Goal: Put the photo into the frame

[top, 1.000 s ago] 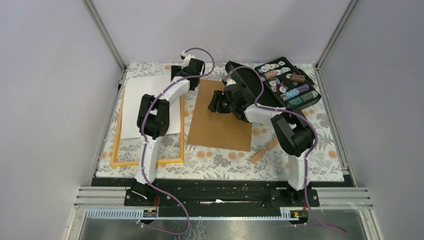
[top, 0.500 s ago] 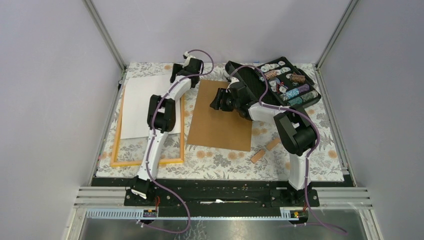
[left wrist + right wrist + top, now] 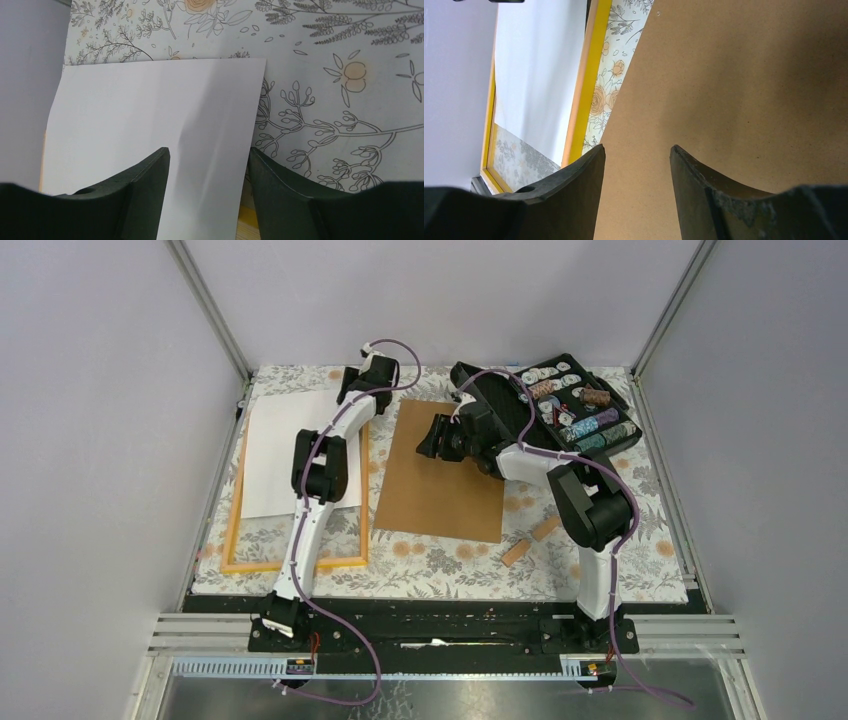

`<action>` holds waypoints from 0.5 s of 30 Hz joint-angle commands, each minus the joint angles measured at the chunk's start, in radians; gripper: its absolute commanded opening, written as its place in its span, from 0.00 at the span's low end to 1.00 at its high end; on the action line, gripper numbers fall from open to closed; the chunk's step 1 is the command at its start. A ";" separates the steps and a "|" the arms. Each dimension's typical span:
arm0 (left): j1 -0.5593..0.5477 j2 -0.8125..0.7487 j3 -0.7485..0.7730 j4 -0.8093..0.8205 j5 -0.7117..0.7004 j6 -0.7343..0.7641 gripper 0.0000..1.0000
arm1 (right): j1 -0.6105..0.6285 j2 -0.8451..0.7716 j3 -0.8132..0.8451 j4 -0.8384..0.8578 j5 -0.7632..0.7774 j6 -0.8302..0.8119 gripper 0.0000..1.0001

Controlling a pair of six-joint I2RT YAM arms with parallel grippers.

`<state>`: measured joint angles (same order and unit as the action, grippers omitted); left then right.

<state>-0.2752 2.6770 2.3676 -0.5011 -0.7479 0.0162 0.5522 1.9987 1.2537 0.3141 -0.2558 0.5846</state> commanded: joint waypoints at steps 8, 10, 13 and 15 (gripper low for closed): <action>-0.028 0.002 -0.091 0.122 -0.117 0.157 0.48 | -0.025 0.006 0.021 0.055 -0.041 0.030 0.58; -0.028 -0.009 -0.103 0.132 -0.115 0.162 0.43 | -0.028 0.005 0.020 0.059 -0.045 0.034 0.58; -0.028 -0.014 -0.107 0.133 -0.105 0.163 0.34 | -0.033 0.007 0.016 0.063 -0.049 0.042 0.58; -0.031 -0.015 -0.108 0.134 -0.106 0.170 0.27 | -0.036 0.008 0.015 0.066 -0.055 0.048 0.58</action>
<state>-0.3111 2.6808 2.2753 -0.3630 -0.8375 0.1539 0.5278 1.9991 1.2537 0.3279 -0.2817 0.6159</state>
